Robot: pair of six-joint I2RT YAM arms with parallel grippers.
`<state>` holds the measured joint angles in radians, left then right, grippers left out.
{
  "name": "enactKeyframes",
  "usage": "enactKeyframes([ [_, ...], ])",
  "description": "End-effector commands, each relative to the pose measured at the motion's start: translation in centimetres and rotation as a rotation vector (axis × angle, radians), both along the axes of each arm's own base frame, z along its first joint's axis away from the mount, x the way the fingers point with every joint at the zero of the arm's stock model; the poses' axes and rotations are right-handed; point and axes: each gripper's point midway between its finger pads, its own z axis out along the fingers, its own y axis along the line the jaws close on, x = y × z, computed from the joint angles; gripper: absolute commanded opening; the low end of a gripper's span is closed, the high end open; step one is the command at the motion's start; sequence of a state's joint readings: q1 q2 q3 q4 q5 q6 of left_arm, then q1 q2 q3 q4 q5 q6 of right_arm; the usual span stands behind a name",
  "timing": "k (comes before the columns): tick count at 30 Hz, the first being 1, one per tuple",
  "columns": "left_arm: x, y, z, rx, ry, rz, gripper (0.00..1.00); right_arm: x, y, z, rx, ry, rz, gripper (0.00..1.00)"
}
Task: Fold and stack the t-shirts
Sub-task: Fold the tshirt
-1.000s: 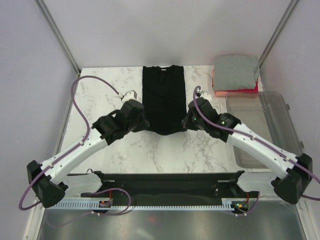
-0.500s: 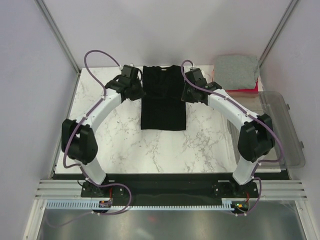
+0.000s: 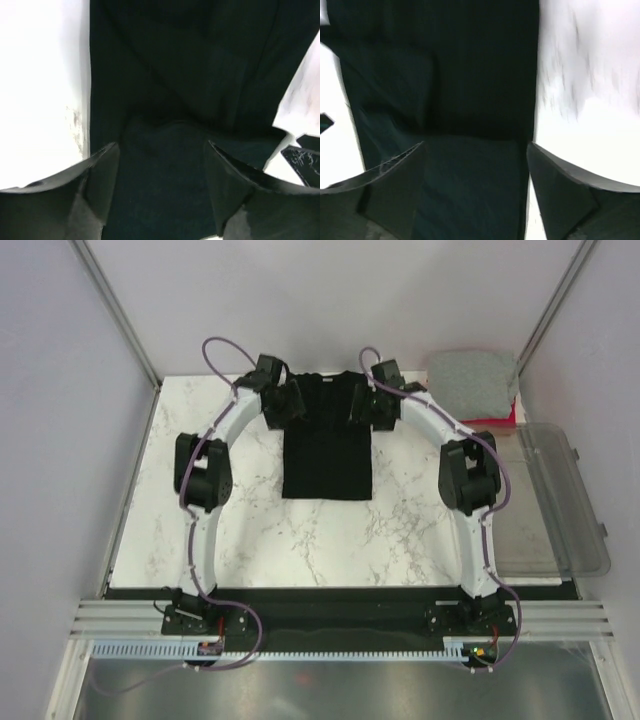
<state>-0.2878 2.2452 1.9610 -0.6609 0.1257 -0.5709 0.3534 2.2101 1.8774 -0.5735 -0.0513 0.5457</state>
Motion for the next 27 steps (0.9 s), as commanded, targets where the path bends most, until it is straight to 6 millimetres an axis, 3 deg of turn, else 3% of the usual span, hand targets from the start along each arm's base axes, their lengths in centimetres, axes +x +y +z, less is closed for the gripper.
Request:
enactKeyframes([
  [1, 3.1, 1.4, 4.2, -0.077, -0.01, -0.008, 0.79, 4.8, 0.8, 5.2, 0.103, -0.107, 0.088, 0.9],
  [4, 3.3, 2.5, 8.6, -0.066, -0.081, 0.013, 0.79, 4.7, -0.4, 8.8, 0.083, -0.159, 0.103, 0.93],
  [5, 1.7, 3.0, 6.6, -0.043, -0.022, 0.02, 0.79, 4.3, -0.7, 9.6, 0.082, -0.179, 0.099, 0.93],
  [6, 0.5, 3.5, 9.5, -0.049, -0.073, 0.029, 0.79, 2.1, -1.4, 9.6, 0.081, -0.155, 0.093, 0.93],
  [7, -0.4, 3.8, 9.4, -0.047, -0.069, 0.041, 0.79, 0.8, -1.7, 9.6, 0.091, -0.146, 0.085, 0.93],
  [8, -2.3, 4.0, 6.0, -0.041, -0.015, 0.043, 0.78, -0.7, -1.6, 9.4, 0.116, -0.137, 0.092, 0.93],
  [9, -3.7, 4.3, 8.4, -0.062, -0.069, 0.045, 0.78, -3.4, -2.1, 8.6, 0.142, -0.132, 0.094, 0.93],
  [10, -4.9, 4.2, 7.8, -0.08, -0.058, 0.047, 0.77, -4.8, -2.0, 8.1, 0.18, -0.117, 0.079, 0.93],
  [11, -6.8, 4.4, 5.2, -0.083, -0.022, 0.049, 0.77, -6.6, -1.6, 7.6, 0.224, -0.096, 0.1, 0.93],
  [12, -7.9, 4.4, 4.8, -0.093, -0.014, 0.046, 0.76, -9.1, -1.8, 6.2, 0.252, -0.072, 0.102, 0.92],
  [13, -9.1, 4.3, 5.7, -0.118, -0.038, 0.047, 0.76, -10.5, -1.6, 5.5, 0.285, -0.045, 0.098, 0.92],
  [14, -11.4, 4.4, 3.1, -0.114, 0.025, 0.046, 0.75, -11.6, -1.6, 4.8, 0.302, -0.028, 0.095, 0.92],
  [15, -11.6, 4.1, 3.1, -0.131, -0.003, 0.038, 0.75, -13.6, -1.6, 3.4, 0.317, -0.006, 0.106, 0.91],
  [16, -12.5, 3.8, 3.6, -0.154, -0.023, 0.027, 0.75, -14.3, -1.6, 2.8, 0.323, 0.003, 0.105, 0.91],
  [17, -14.3, 3.7, 1.7, -0.15, 0.02, 0.02, 0.75, -15.4, -1.6, 1.4, 0.334, 0.024, 0.103, 0.91],
  [19, -15.0, 3.2, 1.1, -0.167, 0.007, 0.007, 0.75, -16.4, -1.3, 0.2, 0.36, 0.057, 0.113, 0.89],
  [23, -17.4, 3.0, -1.9, -0.176, 0.06, 0.005, 0.75, -16.9, -1.2, -2.5, 0.373, 0.073, 0.107, 0.85],
  [27, -17.7, 2.7, -3.4, -0.195, 0.064, 0.011, 0.75, -16.9, -0.9, -4.6, 0.376, 0.096, 0.108, 0.81],
])
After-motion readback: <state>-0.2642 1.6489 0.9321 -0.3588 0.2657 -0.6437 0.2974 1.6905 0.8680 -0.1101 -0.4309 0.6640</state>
